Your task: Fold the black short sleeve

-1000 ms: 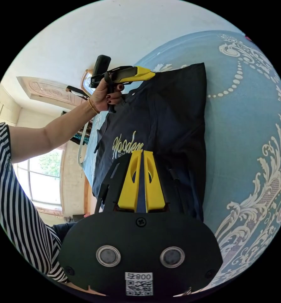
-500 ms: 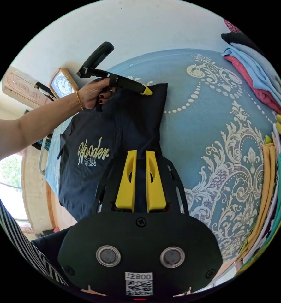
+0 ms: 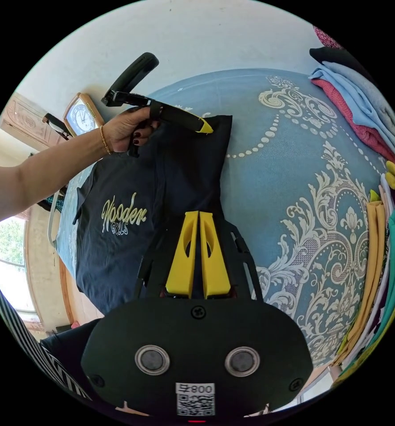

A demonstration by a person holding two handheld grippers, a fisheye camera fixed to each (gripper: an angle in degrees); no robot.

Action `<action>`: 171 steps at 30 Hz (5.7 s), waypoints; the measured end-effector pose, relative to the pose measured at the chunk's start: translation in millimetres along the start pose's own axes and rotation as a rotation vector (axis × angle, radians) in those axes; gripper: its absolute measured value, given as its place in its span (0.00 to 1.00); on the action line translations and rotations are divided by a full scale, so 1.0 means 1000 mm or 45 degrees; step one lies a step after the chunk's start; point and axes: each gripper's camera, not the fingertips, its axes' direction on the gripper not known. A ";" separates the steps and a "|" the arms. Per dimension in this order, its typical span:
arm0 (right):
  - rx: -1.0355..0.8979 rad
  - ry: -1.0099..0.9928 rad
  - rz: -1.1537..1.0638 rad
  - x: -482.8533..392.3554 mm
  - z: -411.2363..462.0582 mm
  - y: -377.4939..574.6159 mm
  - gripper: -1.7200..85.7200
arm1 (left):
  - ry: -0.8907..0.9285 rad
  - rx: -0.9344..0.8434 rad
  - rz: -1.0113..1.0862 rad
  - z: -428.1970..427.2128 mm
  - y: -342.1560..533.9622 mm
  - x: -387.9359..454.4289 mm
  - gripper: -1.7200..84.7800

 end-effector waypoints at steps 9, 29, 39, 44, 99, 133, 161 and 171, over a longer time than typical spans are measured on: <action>0.112 0.021 0.066 0.008 -0.027 0.009 0.03 | 0.099 0.165 0.037 -0.021 -0.001 0.006 0.03; 0.054 0.103 0.002 0.020 -0.020 -0.008 0.04 | 0.136 0.190 -0.012 -0.009 0.013 -0.007 0.03; 0.037 -0.126 0.125 0.096 -0.030 -0.019 0.03 | 0.152 0.231 -0.066 0.010 0.010 -0.019 0.03; 0.000 -0.139 0.136 0.110 -0.015 -0.017 0.03 | 0.128 0.256 -0.119 0.016 0.017 -0.025 0.04; 0.116 -0.443 0.217 0.144 0.169 -0.024 0.02 | 0.073 0.374 -0.176 0.139 0.274 -0.077 0.02; -0.494 -0.554 -1.105 -0.397 0.596 -0.239 0.11 | -0.279 1.102 -1.911 0.156 0.962 -0.077 0.12; -0.387 -0.901 -1.122 -0.422 0.751 -0.359 0.03 | -0.439 1.100 -1.314 0.196 1.021 -0.090 0.04; -0.486 -0.821 -0.793 -0.310 0.796 -0.378 0.03 | -0.440 0.700 -1.140 0.238 0.982 -0.118 0.05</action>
